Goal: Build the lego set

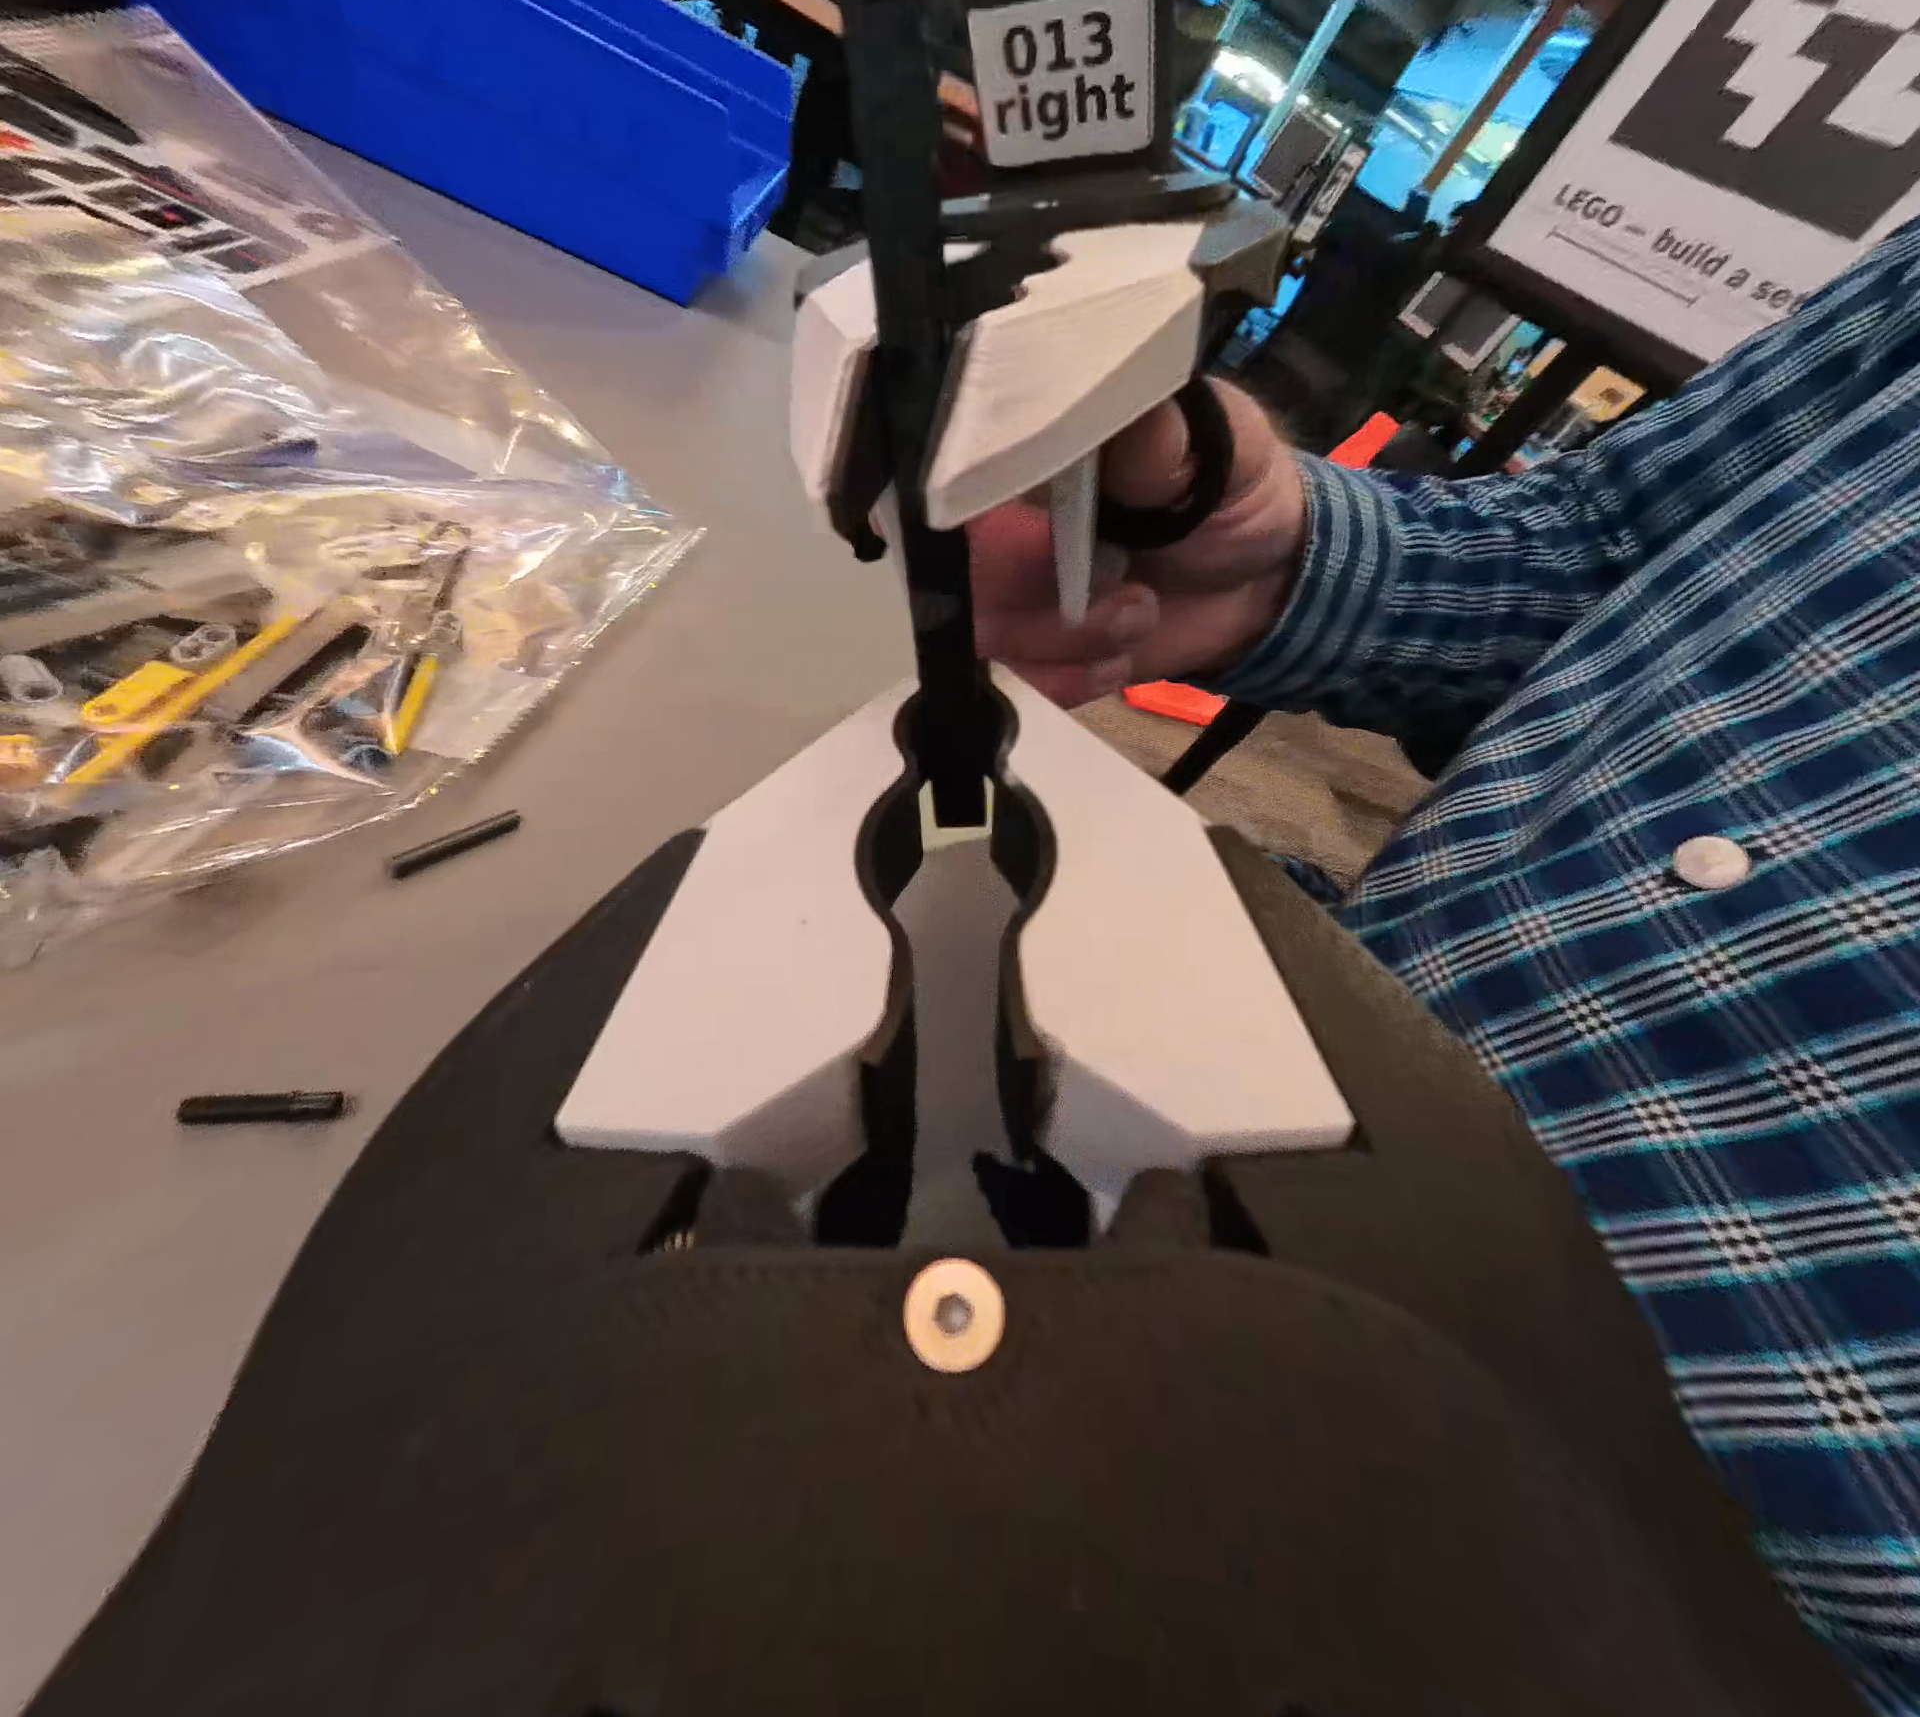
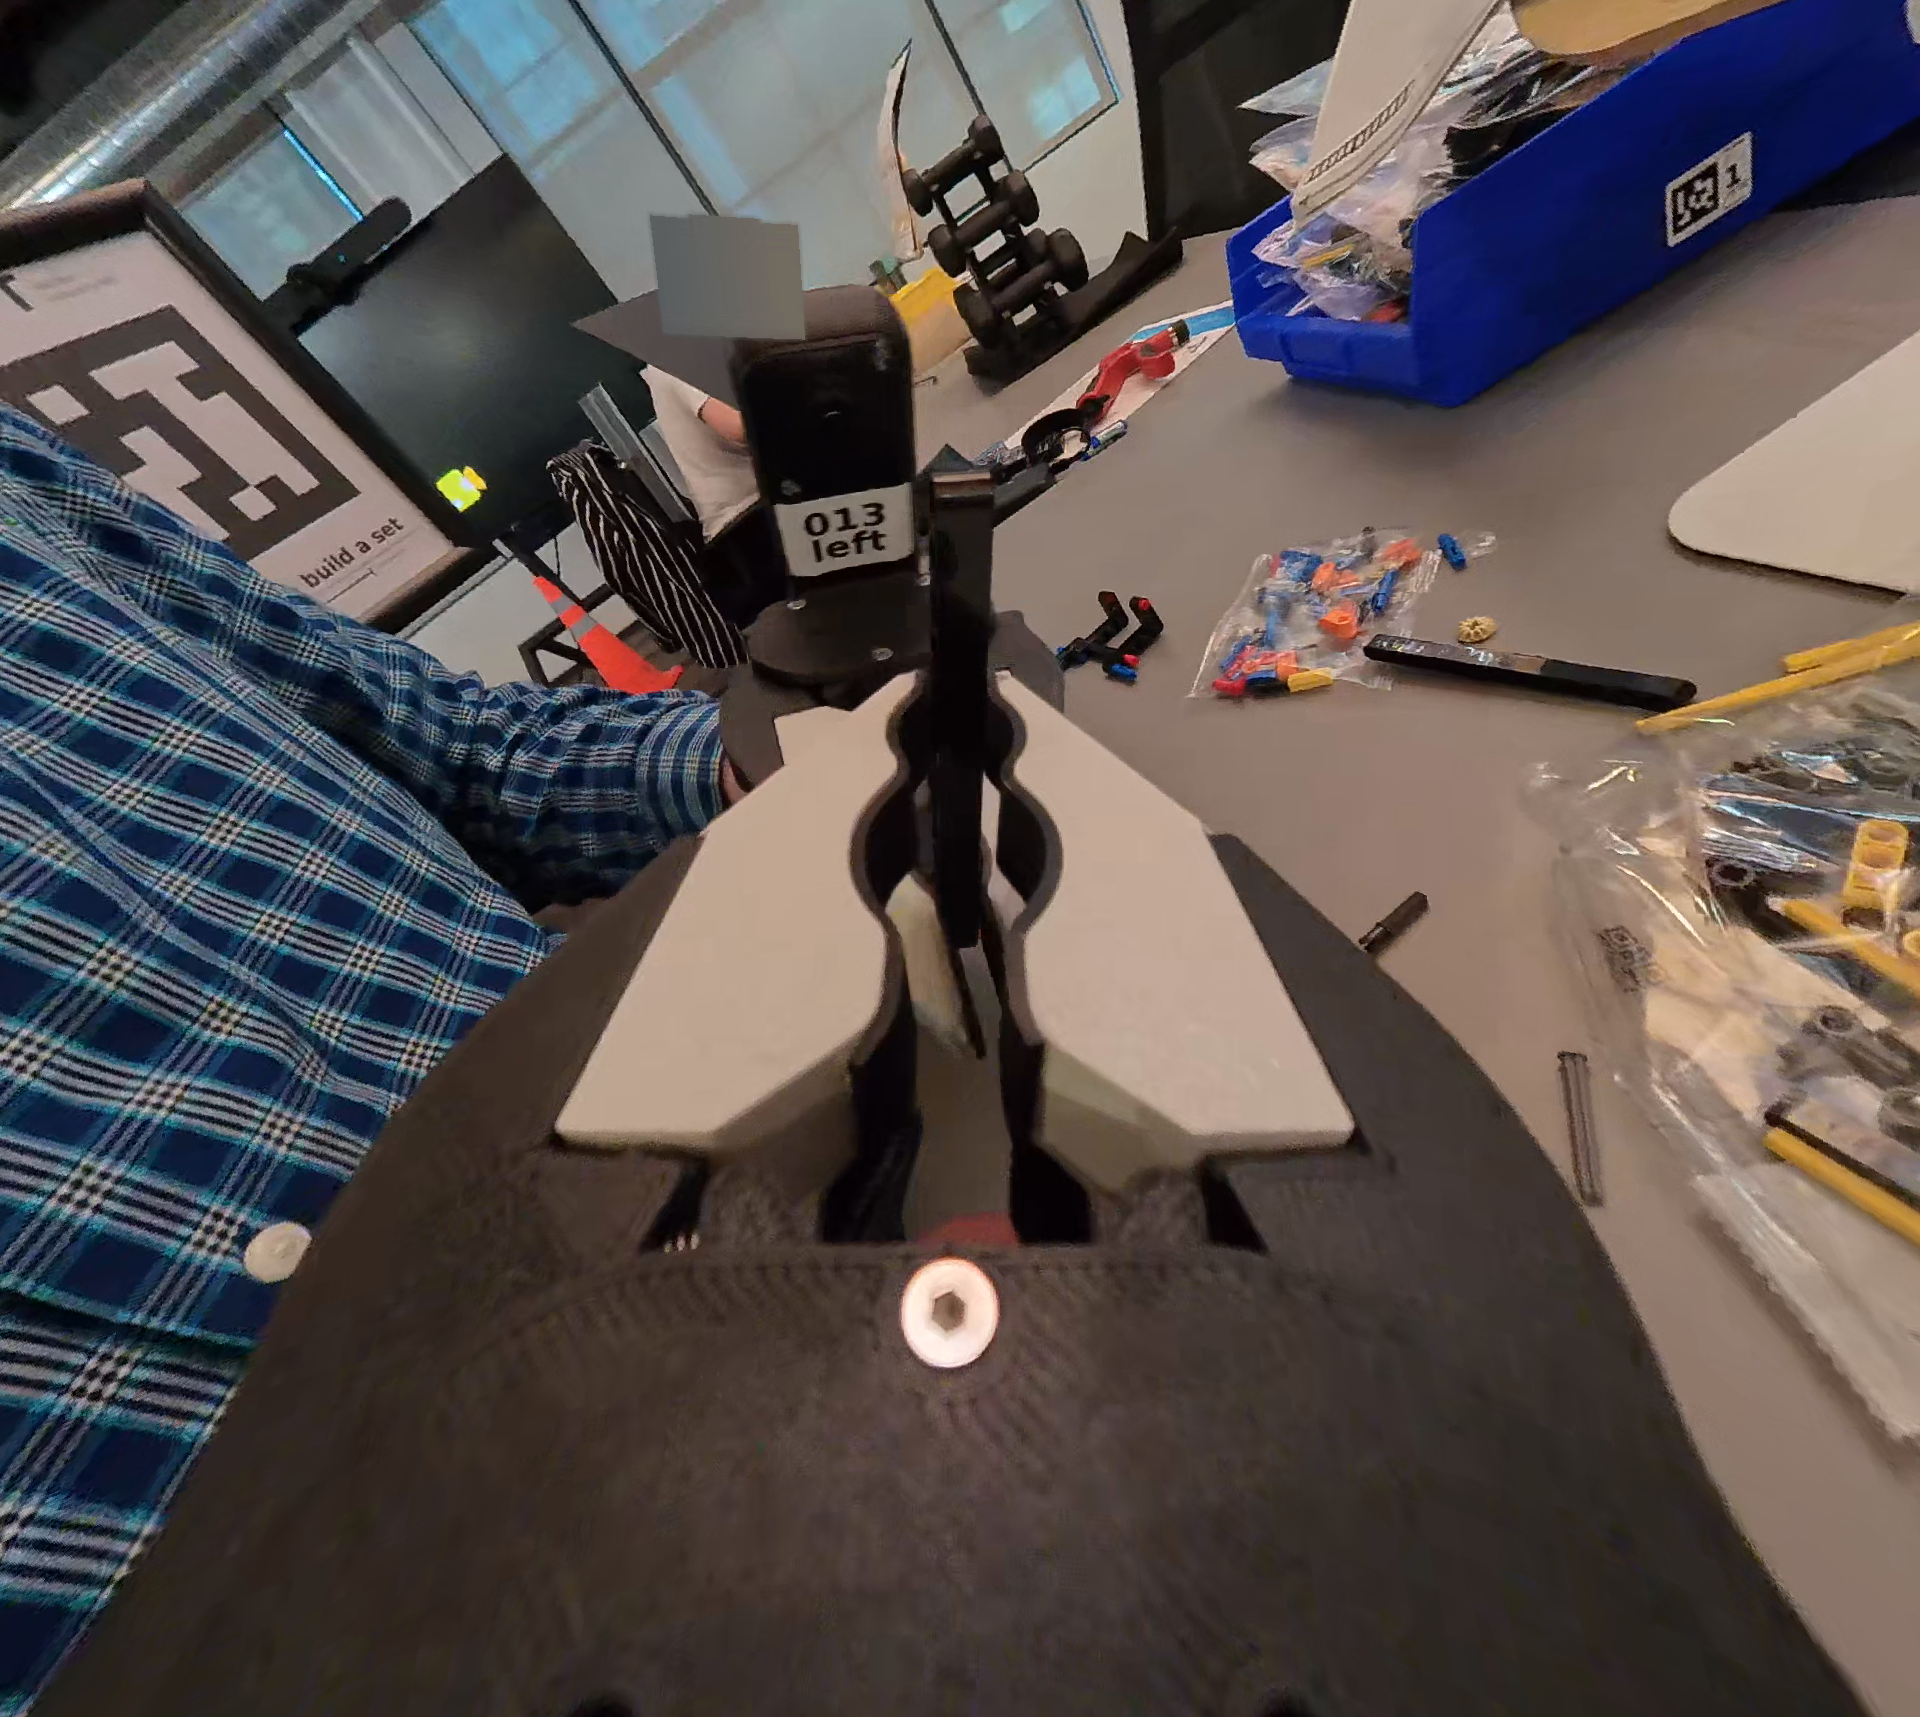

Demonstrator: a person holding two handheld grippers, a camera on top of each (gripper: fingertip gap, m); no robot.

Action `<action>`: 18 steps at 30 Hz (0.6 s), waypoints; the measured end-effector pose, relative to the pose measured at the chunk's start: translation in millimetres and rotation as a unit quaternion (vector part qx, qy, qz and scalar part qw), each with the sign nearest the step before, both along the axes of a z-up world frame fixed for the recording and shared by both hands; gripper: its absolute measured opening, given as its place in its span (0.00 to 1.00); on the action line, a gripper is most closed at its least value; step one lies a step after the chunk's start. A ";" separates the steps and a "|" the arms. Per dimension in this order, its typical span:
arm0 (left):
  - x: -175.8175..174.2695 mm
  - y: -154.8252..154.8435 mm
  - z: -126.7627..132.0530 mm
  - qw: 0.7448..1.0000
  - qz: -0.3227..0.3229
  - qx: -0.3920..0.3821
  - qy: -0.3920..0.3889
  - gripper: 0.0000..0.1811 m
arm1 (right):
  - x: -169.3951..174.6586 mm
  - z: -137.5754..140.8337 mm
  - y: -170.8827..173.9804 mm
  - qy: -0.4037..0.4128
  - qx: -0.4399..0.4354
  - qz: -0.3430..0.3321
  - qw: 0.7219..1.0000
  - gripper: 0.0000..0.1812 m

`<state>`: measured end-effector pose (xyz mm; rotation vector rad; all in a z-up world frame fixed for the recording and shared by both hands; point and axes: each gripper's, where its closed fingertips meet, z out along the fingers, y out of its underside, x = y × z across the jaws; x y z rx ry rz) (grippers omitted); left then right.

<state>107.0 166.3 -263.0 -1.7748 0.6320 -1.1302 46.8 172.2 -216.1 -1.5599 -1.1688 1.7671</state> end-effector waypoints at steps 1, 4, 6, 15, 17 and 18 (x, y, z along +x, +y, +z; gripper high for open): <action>-0.1 -0.1 -0.7 1.000 -0.001 -0.003 -0.001 0.01 | -0.3 -0.8 0.1 0.000 0.000 -0.001 1.000 0.03; -3.6 2.1 -4.0 1.000 0.007 -0.010 0.000 0.01 | -1.0 -3.6 2.0 -0.007 0.006 -0.008 1.000 0.03; -3.2 -0.5 -3.0 1.000 -0.008 -0.023 -0.009 0.01 | -1.3 -3.4 1.7 -0.004 0.001 -0.006 1.000 0.03; 2.0 -23.9 -5.7 0.992 -0.099 -0.079 -0.030 0.01 | -0.6 -5.9 -14.1 -0.009 0.026 0.035 0.999 0.02; 0.0 -18.5 -5.7 0.994 -0.081 -0.074 -0.027 0.01 | -0.7 -4.5 -11.7 -0.006 0.021 0.028 0.999 0.02; -0.9 -16.5 -4.9 0.994 -0.075 -0.071 -0.030 0.02 | -0.7 -4.2 -9.5 -0.005 0.019 0.023 1.000 0.02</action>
